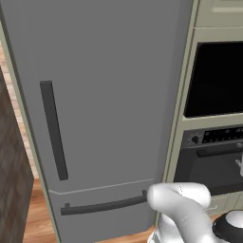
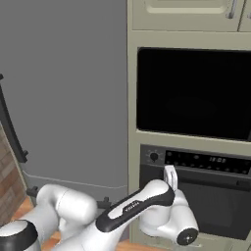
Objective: Take the fish from the oven and place it on the plate on the counter.
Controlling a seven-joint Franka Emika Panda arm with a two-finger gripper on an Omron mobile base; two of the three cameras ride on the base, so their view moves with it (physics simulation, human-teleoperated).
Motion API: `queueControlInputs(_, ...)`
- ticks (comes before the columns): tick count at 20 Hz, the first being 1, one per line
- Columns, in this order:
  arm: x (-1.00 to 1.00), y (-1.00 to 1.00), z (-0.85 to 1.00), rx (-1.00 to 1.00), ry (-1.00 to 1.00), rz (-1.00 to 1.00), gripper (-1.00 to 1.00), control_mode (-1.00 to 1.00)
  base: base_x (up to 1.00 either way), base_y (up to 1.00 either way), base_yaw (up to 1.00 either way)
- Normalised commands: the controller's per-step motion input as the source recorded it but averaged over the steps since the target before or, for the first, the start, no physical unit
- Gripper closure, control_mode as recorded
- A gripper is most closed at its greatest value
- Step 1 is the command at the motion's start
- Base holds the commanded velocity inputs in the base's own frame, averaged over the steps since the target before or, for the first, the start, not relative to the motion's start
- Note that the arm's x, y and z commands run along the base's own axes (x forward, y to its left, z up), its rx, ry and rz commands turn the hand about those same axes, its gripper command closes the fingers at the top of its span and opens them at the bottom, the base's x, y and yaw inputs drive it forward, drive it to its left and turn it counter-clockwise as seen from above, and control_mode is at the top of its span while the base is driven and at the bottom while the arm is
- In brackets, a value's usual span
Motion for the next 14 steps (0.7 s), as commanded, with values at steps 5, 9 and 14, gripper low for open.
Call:
queueControlInputs(5, 0.48, 0.00, -0.27, 0.00, 0.00, -0.02, -1.00, -1.00, 0.00, 0.00, 0.00)
queueControlInputs(9, 0.11, -0.21, -0.37, 0.02, 0.00, 0.00, -1.00, -1.00, 0.00, 0.00, 0.00)
queueControlInputs(14, 0.00, -0.26, -0.39, 0.00, -0.08, 0.00, -1.00, -1.00, 0.00, 0.00, 0.00)
